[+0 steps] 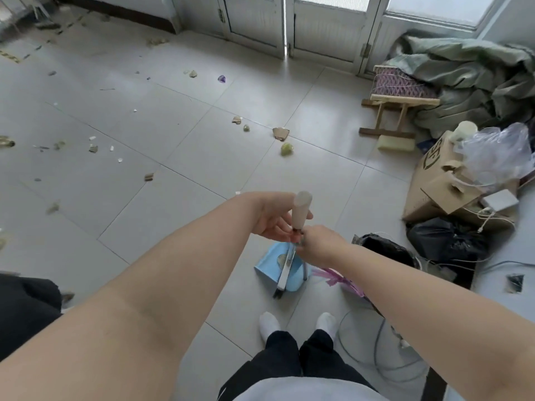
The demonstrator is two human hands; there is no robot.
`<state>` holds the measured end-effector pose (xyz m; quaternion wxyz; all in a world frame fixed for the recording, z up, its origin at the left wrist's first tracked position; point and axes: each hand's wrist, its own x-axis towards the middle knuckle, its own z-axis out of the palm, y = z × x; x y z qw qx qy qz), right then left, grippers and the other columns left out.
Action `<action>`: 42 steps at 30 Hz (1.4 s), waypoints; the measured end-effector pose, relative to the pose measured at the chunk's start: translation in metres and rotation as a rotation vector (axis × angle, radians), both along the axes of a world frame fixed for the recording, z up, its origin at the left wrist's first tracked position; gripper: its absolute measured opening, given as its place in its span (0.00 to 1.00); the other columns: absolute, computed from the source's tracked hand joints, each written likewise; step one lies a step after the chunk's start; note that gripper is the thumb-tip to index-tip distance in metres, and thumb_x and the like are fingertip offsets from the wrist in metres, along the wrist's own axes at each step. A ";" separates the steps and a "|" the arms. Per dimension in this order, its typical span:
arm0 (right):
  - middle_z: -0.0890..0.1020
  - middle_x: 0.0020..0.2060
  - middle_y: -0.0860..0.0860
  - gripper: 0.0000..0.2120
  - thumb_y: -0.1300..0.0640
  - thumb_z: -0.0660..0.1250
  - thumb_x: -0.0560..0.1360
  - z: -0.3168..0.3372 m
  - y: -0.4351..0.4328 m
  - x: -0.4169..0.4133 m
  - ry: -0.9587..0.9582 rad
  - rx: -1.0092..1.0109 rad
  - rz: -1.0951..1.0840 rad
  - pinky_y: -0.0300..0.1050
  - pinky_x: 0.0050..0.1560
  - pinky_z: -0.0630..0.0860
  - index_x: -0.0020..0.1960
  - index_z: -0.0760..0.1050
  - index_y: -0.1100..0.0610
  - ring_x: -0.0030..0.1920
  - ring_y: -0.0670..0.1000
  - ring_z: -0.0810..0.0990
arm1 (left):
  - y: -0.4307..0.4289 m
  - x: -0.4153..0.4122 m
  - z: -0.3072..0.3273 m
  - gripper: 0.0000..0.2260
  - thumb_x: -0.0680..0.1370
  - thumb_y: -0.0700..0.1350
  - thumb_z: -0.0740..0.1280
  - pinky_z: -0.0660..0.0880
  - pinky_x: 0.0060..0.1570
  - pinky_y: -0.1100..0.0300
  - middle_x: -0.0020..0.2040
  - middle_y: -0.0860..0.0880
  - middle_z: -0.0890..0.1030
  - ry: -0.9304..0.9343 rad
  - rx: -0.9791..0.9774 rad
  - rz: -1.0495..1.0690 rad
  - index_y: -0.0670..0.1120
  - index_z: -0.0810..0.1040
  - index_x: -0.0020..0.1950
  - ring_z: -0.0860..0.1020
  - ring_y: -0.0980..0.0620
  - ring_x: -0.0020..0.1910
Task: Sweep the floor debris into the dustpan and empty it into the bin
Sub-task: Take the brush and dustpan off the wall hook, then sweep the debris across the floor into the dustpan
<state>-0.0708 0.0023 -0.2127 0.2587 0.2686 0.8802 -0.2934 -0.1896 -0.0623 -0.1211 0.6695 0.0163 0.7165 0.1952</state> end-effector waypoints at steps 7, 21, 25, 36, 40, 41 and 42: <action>0.79 0.48 0.52 0.11 0.53 0.61 0.76 -0.011 0.011 0.021 0.005 0.052 -0.015 0.45 0.39 0.70 0.57 0.73 0.54 0.43 0.55 0.74 | 0.026 0.025 -0.012 0.15 0.73 0.45 0.69 0.79 0.32 0.65 0.44 0.42 0.80 0.054 -0.067 -0.165 0.38 0.76 0.56 0.80 0.50 0.42; 0.83 0.47 0.55 0.11 0.53 0.65 0.77 -0.002 0.081 0.056 -0.005 0.039 -0.141 0.43 0.41 0.71 0.54 0.81 0.57 0.46 0.55 0.79 | -0.051 -0.031 0.008 0.05 0.76 0.37 0.67 0.73 0.20 0.67 0.36 0.42 0.78 0.157 -0.180 0.083 0.39 0.75 0.51 0.76 0.54 0.21; 0.84 0.46 0.54 0.11 0.53 0.67 0.75 0.002 0.096 0.062 -0.038 0.001 -0.157 0.46 0.44 0.76 0.54 0.82 0.56 0.47 0.54 0.80 | -0.071 -0.035 0.006 0.14 0.77 0.36 0.67 0.76 0.22 0.64 0.37 0.40 0.81 0.204 -0.145 0.060 0.35 0.74 0.61 0.78 0.52 0.25; 0.71 0.33 0.51 0.12 0.60 0.61 0.77 0.024 0.049 0.012 -0.045 0.082 -0.012 0.41 0.32 0.66 0.36 0.64 0.55 0.39 0.55 0.72 | -0.047 -0.008 -0.006 0.04 0.77 0.35 0.68 0.69 0.21 0.68 0.32 0.45 0.72 0.214 -0.120 -0.007 0.38 0.73 0.46 0.71 0.54 0.24; 0.70 0.34 0.50 0.12 0.59 0.62 0.78 0.030 0.050 0.009 -0.060 0.118 -0.035 0.42 0.35 0.68 0.37 0.65 0.55 0.40 0.54 0.72 | -0.052 -0.005 -0.029 0.03 0.79 0.36 0.65 0.73 0.22 0.66 0.32 0.45 0.76 0.240 -0.139 -0.032 0.38 0.74 0.50 0.72 0.54 0.23; 0.70 0.34 0.50 0.10 0.58 0.62 0.78 0.030 0.051 0.008 -0.061 0.130 -0.037 0.43 0.38 0.69 0.39 0.65 0.55 0.41 0.55 0.73 | -0.054 -0.007 -0.036 0.04 0.80 0.37 0.64 0.73 0.22 0.66 0.34 0.45 0.76 0.244 -0.149 -0.044 0.38 0.74 0.52 0.72 0.54 0.23; 0.71 0.35 0.50 0.08 0.58 0.62 0.78 0.030 0.052 0.006 -0.064 0.142 -0.037 0.44 0.40 0.70 0.41 0.66 0.55 0.42 0.55 0.73 | -0.055 -0.011 -0.043 0.05 0.80 0.38 0.63 0.73 0.22 0.67 0.36 0.44 0.76 0.245 -0.155 -0.053 0.38 0.73 0.55 0.72 0.54 0.24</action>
